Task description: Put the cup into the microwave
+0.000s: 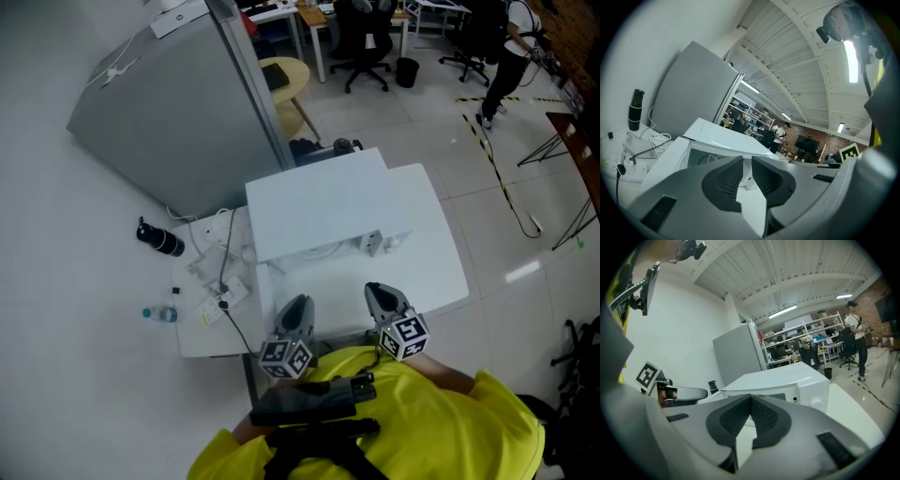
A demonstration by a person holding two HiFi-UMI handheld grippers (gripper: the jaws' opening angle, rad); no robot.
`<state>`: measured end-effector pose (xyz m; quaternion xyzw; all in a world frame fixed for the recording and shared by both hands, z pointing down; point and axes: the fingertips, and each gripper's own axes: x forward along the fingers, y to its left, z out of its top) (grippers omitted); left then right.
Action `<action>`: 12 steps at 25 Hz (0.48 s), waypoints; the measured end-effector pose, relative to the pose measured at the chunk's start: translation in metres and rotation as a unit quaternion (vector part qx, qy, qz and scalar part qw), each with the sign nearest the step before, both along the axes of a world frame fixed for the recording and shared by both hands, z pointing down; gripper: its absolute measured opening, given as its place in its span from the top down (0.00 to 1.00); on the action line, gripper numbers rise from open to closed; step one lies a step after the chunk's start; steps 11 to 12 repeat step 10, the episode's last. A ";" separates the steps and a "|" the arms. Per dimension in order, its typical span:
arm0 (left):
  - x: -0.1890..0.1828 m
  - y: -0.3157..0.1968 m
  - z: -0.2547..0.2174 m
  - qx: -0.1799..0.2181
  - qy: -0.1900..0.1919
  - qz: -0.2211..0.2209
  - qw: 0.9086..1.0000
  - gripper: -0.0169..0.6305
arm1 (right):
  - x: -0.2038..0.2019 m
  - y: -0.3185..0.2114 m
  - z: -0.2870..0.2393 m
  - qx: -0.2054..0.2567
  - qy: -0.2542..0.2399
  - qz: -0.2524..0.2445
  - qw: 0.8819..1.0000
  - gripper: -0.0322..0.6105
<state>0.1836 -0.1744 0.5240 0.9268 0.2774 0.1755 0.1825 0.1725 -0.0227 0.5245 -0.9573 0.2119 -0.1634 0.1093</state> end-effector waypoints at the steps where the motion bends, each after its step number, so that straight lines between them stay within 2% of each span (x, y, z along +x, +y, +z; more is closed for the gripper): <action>1: 0.000 0.000 0.001 0.000 -0.002 -0.001 1.000 0.91 | 0.000 -0.001 0.000 0.000 0.000 -0.002 1.000 0.95; 12: 0.002 -0.004 0.004 0.006 0.001 0.001 1.000 0.91 | 0.002 -0.011 0.001 -0.010 0.004 -0.013 1.000 0.95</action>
